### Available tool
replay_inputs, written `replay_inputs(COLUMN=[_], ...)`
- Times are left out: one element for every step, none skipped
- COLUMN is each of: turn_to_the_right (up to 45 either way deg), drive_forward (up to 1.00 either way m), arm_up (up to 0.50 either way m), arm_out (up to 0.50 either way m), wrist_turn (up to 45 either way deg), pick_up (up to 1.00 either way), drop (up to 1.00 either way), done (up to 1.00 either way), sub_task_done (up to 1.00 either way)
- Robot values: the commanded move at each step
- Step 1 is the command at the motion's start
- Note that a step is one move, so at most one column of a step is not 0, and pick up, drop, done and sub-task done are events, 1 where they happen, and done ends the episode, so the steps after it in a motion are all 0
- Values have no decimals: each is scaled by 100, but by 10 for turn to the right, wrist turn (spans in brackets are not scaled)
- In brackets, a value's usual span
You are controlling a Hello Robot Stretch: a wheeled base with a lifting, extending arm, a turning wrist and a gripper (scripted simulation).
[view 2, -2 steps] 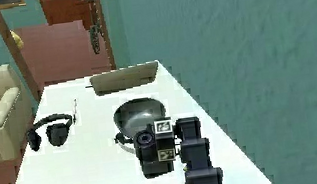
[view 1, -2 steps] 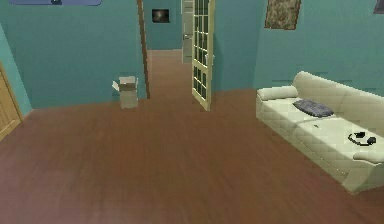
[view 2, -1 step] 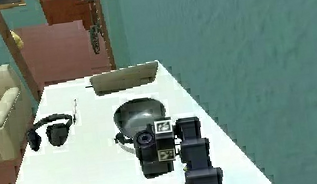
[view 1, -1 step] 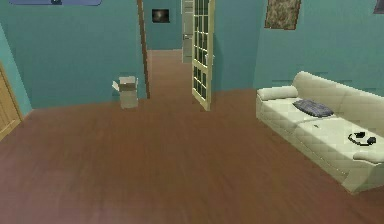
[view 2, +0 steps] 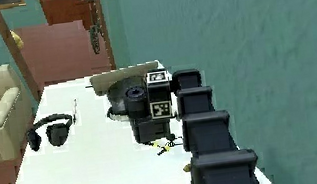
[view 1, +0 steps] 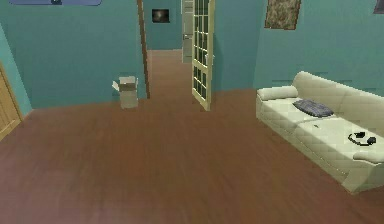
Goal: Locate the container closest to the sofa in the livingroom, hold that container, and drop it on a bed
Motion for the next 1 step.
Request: replay_inputs(turn_to_the_right=[0], drive_forward=[0], arm_up=[2], arm_out=[0], wrist_turn=[0], pick_up=[0], drop=[0], done=[0], sub_task_done=[0])
